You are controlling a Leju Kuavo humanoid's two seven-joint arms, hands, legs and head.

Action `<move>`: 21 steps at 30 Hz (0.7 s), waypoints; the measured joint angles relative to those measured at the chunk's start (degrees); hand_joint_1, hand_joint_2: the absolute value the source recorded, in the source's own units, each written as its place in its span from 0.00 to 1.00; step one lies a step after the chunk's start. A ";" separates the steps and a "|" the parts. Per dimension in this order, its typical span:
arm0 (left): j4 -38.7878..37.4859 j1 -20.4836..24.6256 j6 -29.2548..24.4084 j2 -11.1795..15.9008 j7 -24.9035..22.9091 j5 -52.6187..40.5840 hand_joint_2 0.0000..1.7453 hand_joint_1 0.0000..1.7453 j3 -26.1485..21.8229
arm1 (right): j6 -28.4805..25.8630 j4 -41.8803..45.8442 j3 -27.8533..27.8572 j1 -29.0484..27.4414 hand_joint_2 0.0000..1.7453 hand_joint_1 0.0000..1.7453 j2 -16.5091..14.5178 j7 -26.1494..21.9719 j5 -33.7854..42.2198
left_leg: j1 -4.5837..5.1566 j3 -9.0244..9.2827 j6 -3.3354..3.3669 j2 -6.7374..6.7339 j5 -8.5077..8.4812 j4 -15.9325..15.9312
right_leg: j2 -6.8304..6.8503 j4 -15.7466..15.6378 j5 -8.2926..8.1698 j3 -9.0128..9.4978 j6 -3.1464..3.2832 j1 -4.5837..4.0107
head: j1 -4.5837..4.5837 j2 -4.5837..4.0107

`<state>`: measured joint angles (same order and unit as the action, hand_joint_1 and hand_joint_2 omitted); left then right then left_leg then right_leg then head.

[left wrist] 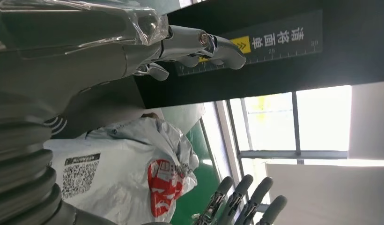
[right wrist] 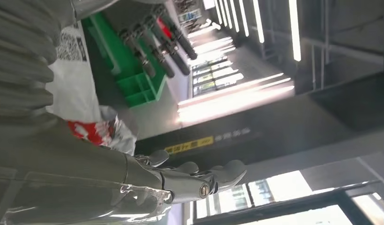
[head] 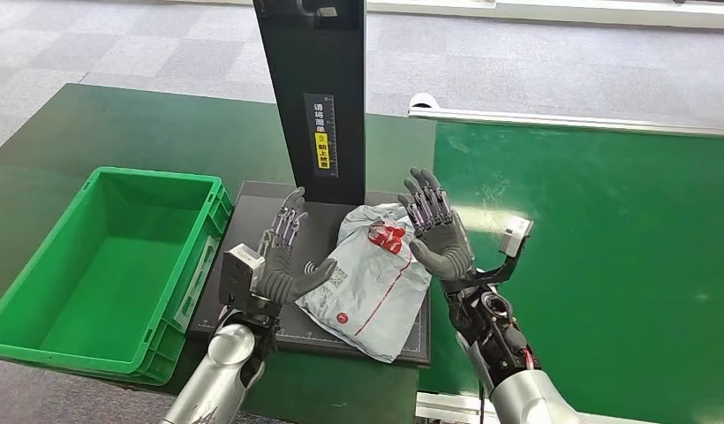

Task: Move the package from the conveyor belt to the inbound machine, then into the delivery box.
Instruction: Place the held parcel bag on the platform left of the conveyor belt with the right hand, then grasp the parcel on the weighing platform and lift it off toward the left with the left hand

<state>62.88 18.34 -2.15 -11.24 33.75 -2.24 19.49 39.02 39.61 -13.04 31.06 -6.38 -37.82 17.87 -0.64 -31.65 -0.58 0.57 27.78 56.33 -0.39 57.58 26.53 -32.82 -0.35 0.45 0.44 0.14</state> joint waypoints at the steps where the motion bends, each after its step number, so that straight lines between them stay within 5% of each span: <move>1: -0.01 -0.02 0.45 0.02 -0.07 0.16 1.00 0.00 0.03 | 0.84 1.51 0.05 -0.86 1.00 0.00 0.04 -0.03 0.39 | 0.00 0.00 0.00 0.00 0.00 0.00 | 0.00 0.00 0.00 0.00 0.00 0.00 | -0.01 0.01; 10: 2.75 -1.29 2.17 0.98 -0.49 1.02 1.00 0.00 -0.25 | 2.70 22.10 2.45 -9.92 1.00 0.00 2.05 1.63 3.11 | 0.00 -0.01 0.01 -0.01 0.01 0.00 | 0.00 -0.01 0.01 0.00 0.00 0.00 | -0.01 0.00; 16: 4.09 -1.53 1.97 1.30 -0.18 0.64 1.00 0.00 -0.42 | 1.03 28.09 3.60 -11.66 1.00 0.00 2.99 1.59 1.97 | 0.00 0.01 0.01 -0.01 0.00 0.00 | 0.00 -0.01 0.00 0.02 0.00 0.00 | 0.00 0.01; 18: 5.38 -2.09 1.82 1.44 0.91 -1.39 1.00 0.00 -0.31 | -6.68 29.58 4.16 -12.04 1.00 0.00 3.49 0.18 -5.16 | 0.00 0.01 0.01 -0.01 0.00 0.00 | 0.00 -0.01 0.00 0.01 0.00 0.00 | 0.01 0.01; 21: 9.91 -4.28 3.19 1.91 1.54 -6.02 1.00 0.00 0.85 | -25.26 32.00 5.90 -12.90 1.00 0.00 4.62 -0.44 -20.71 | 0.01 -0.01 0.01 0.01 0.01 0.00 | 0.04 -0.02 0.02 0.00 -0.02 0.02 | -0.01 0.01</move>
<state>72.79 14.06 1.04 -9.33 35.29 -8.25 20.35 13.76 71.62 -7.13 18.16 -1.76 -38.25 -2.84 -0.63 -31.66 -0.57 0.58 27.80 56.33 -0.36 57.56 26.55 -32.83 -0.37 0.46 0.43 0.14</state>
